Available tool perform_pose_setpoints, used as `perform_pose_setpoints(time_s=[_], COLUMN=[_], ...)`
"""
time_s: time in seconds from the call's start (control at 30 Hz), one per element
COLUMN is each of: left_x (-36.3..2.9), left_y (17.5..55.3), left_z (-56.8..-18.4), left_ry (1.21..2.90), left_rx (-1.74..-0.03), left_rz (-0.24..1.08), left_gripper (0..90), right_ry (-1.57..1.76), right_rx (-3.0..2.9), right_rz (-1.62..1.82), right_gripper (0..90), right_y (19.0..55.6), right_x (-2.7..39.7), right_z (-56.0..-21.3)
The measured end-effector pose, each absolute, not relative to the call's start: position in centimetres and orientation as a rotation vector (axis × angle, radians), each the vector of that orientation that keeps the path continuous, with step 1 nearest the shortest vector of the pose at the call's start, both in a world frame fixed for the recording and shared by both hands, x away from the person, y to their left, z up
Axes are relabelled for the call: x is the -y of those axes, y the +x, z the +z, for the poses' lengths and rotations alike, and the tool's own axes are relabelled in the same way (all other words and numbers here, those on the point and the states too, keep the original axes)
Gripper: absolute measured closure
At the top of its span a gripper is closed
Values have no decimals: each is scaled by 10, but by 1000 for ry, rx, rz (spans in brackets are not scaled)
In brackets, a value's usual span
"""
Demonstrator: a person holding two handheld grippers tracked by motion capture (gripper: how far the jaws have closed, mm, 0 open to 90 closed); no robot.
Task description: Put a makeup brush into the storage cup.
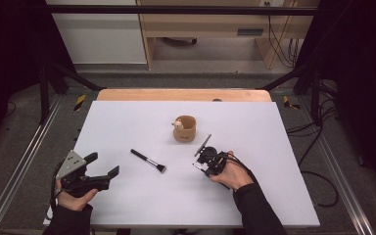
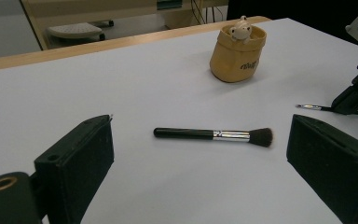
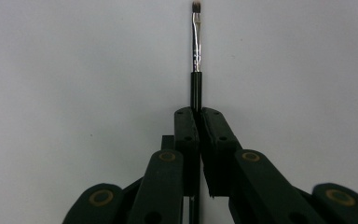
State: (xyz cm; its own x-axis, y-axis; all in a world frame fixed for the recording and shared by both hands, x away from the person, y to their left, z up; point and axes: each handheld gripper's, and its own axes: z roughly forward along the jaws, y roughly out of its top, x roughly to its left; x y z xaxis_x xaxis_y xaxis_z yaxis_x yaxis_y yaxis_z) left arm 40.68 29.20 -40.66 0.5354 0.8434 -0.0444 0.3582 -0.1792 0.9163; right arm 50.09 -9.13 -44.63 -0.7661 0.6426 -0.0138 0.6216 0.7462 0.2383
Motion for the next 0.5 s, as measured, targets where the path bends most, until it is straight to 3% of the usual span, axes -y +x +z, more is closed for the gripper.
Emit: perform_pose_setpoints(time_s=[0.5], left_x=[-292], left_y=[407], left_z=[-407], left_ry=[1765], left_rx=[-1005], left_rz=[603], left_gripper=[66], right_ry=[993], right_rx=[-2778], right_rz=[578], right_gripper=[857], right_y=[493], right_x=[106], right_z=[-421])
